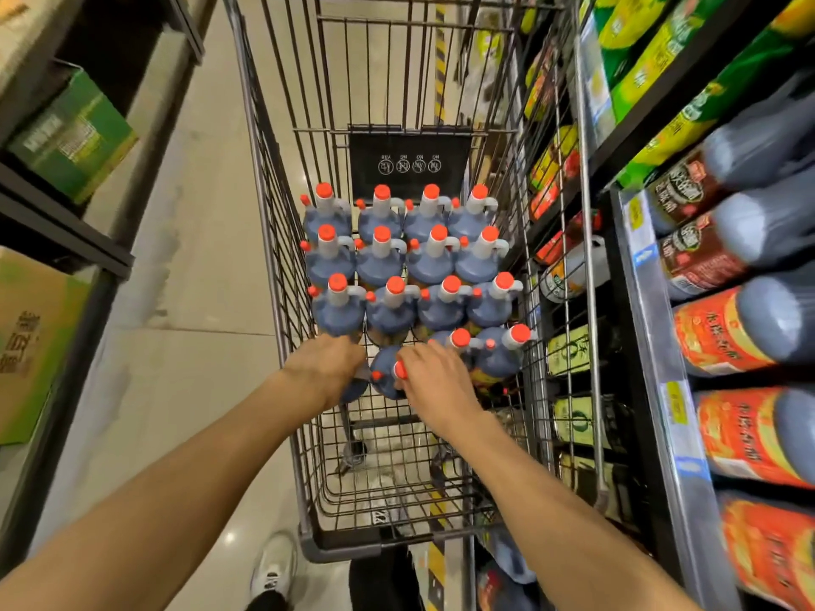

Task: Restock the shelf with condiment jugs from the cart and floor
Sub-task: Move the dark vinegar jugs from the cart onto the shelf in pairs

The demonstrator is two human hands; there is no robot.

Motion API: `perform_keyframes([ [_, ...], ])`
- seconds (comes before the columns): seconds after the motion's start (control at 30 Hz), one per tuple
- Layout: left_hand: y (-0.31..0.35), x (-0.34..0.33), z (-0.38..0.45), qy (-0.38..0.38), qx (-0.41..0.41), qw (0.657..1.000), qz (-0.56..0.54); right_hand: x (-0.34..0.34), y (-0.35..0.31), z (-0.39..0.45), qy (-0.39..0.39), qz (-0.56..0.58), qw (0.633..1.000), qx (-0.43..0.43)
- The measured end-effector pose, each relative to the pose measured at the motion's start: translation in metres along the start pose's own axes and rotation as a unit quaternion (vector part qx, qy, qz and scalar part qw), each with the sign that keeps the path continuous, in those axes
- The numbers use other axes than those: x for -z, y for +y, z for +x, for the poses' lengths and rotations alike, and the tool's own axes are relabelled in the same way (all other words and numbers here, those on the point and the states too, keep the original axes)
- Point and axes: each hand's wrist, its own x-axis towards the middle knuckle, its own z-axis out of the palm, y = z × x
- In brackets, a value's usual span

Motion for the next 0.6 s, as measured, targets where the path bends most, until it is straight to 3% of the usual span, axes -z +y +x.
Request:
perform_keyframes([
  [0.13,0.0,-0.003,-0.005,-0.015,-0.026,1.0,-0.006,0.003,0.001,-0.016,0.02,0.024,0.999,-0.011],
  [0.4,0.031,-0.02,-0.007,-0.001,-0.109,0.994,-0.004,0.007,0.026,-0.061,-0.015,0.082,0.992,-0.09],
  [0.6,0.043,-0.033,0.004,0.026,-0.097,0.993,-0.065,-0.001,0.042,-0.072,-0.01,0.141,0.977,-0.162],
])
